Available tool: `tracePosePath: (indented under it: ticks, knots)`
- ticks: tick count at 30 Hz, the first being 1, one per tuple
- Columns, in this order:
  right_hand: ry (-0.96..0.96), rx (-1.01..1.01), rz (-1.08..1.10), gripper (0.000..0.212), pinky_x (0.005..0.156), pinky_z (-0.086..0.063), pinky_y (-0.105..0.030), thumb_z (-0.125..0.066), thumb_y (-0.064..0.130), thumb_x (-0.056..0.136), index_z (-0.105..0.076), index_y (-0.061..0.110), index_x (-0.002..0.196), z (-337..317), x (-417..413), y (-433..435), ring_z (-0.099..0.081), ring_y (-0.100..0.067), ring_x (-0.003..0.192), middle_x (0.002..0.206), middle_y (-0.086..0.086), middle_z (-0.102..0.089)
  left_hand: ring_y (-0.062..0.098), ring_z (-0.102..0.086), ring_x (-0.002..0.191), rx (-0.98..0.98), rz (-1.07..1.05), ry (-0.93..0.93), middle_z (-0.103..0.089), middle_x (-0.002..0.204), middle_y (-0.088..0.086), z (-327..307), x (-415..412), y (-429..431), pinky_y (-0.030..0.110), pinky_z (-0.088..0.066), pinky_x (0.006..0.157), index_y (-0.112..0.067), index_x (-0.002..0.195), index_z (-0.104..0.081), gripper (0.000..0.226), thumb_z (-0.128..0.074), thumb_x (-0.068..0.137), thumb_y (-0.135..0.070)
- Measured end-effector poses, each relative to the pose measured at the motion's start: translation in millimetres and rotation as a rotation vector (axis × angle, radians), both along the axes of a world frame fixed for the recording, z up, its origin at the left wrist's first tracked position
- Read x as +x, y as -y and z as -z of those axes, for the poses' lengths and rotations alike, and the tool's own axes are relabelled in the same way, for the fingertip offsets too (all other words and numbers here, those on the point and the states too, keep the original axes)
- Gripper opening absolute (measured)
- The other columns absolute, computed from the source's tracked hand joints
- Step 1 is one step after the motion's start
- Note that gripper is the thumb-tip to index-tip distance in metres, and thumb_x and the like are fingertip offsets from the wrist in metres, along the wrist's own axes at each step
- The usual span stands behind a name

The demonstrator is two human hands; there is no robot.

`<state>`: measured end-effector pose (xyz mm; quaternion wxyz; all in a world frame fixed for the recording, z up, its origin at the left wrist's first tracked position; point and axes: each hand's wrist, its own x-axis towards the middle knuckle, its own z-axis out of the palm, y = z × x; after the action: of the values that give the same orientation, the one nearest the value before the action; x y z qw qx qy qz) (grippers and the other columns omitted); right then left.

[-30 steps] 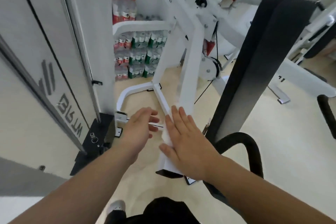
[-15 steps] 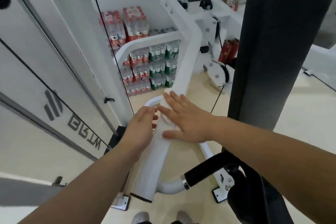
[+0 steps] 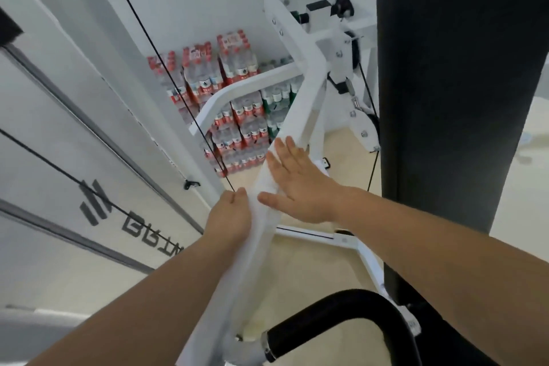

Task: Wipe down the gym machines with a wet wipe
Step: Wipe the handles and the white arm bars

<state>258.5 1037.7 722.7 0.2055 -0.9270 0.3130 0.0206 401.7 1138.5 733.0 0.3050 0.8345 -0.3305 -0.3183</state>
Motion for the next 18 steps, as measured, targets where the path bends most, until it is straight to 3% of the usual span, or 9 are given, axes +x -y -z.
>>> tracePosePath:
  ticks: [2,5,7,9,11,14,16,18]
  knots:
    - [-0.004,-0.060,-0.192,0.096,0.124,0.018,-0.042,-0.016,0.077,0.093,0.022,0.017,0.158,7,-15,-19,0.045,-0.018,0.143,0.160,-0.006,0.040,0.030,-0.048,0.132,0.006,-0.024,0.007,-0.053,0.144,0.009,7,2,4,0.038,-0.035,0.109,-0.014,0.138,-0.051,0.045,-0.029,0.107,-0.040]
    - [0.044,-0.153,-0.394,0.094,0.123,0.019,-0.040,-0.014,0.076,0.093,0.025,0.019,0.157,22,-27,-28,0.043,-0.018,0.145,0.161,-0.004,0.040,0.029,-0.051,0.128,-0.033,-0.055,0.069,-0.056,0.140,0.008,10,1,4,0.040,-0.038,0.107,-0.018,0.133,-0.055,0.045,-0.027,0.107,-0.041]
    - [0.117,-0.188,-0.378,0.093,0.124,0.016,-0.043,-0.012,0.076,0.093,0.023,0.018,0.158,30,-24,-16,0.038,-0.019,0.147,0.162,-0.005,0.037,0.029,-0.052,0.127,-0.038,-0.071,0.127,-0.058,0.137,0.008,10,-1,4,0.043,-0.038,0.108,-0.019,0.130,-0.057,0.047,-0.024,0.107,-0.044]
    - [0.184,-0.137,-0.187,0.100,0.126,0.011,-0.046,-0.005,0.081,0.089,0.021,0.015,0.159,31,-16,2,0.038,-0.018,0.148,0.163,-0.006,0.036,0.029,-0.052,0.126,-0.036,-0.074,0.165,-0.059,0.135,0.007,10,-3,4,0.046,-0.038,0.109,-0.020,0.128,-0.058,0.050,-0.021,0.106,-0.046]
    - [0.258,0.026,0.049,0.106,0.126,0.009,-0.049,-0.007,0.083,0.084,0.021,0.012,0.158,26,-8,15,0.040,-0.018,0.146,0.161,-0.005,0.040,0.029,-0.052,0.124,-0.044,-0.069,0.181,-0.059,0.133,0.006,9,-4,3,0.049,-0.039,0.110,-0.021,0.128,-0.057,0.052,-0.019,0.106,-0.048]
    - [0.381,0.295,0.267,0.110,0.126,0.008,-0.049,-0.033,0.077,0.090,0.025,0.013,0.157,13,5,0,0.038,-0.020,0.147,0.158,-0.002,0.044,0.027,-0.051,0.126,-0.056,-0.070,0.180,-0.058,0.135,0.005,7,-7,2,0.047,-0.038,0.110,-0.023,0.131,-0.057,0.053,-0.019,0.106,-0.049]
    - [0.456,0.600,0.407,0.120,0.127,0.000,-0.044,-0.054,0.073,0.088,0.029,0.019,0.155,1,9,-28,0.026,-0.021,0.153,0.161,-0.002,0.039,0.026,-0.047,0.134,-0.095,-0.084,0.154,-0.054,0.143,0.005,9,-6,1,0.043,-0.034,0.113,-0.024,0.138,-0.054,0.050,-0.024,0.107,-0.048]
    - [0.527,0.987,0.549,0.122,0.126,-0.012,-0.040,-0.060,0.070,0.087,0.027,0.021,0.156,-11,12,-56,0.007,-0.020,0.157,0.167,0.002,0.026,0.025,-0.048,0.137,-0.130,-0.138,0.004,-0.052,0.148,0.003,10,-6,1,0.044,-0.032,0.116,-0.026,0.141,-0.053,0.055,-0.031,0.101,-0.057]
